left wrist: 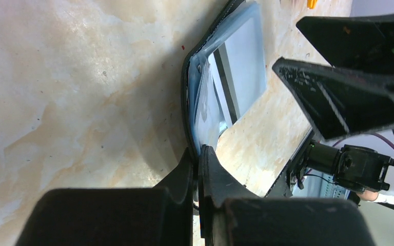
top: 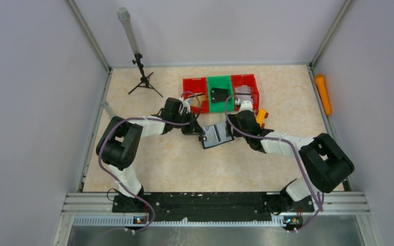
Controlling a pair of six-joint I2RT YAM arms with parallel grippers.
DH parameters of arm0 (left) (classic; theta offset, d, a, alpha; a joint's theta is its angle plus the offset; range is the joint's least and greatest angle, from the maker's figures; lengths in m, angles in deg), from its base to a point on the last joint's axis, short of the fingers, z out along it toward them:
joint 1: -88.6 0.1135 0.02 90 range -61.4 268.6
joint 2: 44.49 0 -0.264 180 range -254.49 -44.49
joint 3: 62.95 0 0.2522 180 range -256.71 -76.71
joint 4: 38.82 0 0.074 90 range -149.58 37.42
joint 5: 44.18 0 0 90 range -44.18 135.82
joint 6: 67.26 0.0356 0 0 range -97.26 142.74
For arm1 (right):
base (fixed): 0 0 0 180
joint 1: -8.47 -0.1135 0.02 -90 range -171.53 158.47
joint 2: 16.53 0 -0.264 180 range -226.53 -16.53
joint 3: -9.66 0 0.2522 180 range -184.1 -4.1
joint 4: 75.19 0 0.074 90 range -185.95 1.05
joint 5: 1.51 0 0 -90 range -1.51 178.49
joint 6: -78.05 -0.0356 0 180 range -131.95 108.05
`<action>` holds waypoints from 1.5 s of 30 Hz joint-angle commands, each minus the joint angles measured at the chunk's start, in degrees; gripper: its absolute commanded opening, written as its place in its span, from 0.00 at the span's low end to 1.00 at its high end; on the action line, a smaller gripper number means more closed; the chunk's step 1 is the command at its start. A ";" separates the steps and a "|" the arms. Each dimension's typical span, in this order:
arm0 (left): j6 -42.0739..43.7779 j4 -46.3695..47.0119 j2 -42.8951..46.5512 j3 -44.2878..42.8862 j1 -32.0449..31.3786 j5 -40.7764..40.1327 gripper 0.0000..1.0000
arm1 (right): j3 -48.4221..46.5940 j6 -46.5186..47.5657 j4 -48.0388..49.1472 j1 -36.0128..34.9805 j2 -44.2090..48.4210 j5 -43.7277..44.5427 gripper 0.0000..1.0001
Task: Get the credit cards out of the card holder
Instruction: Remove the credit card from the card holder.
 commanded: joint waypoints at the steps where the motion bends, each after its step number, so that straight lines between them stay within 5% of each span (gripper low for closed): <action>1: 1.52 0.34 1.84 -1.37 -0.09 0.39 0.00 | 1.28 -5.03 3.33 4.34 1.14 -10.94 0.74; 11: 0.86 2.52 2.53 -0.52 -0.09 1.78 0.00 | 5.86 -7.64 13.27 7.23 3.13 -23.28 0.94; 19: -2.35 10.15 3.90 2.15 0.12 6.36 0.00 | 5.10 -9.87 14.21 9.12 -0.16 -28.25 0.95; 45: -14.08 33.48 10.40 10.84 3.42 15.92 0.00 | 15.90 -15.57 34.64 13.65 9.71 -38.89 0.94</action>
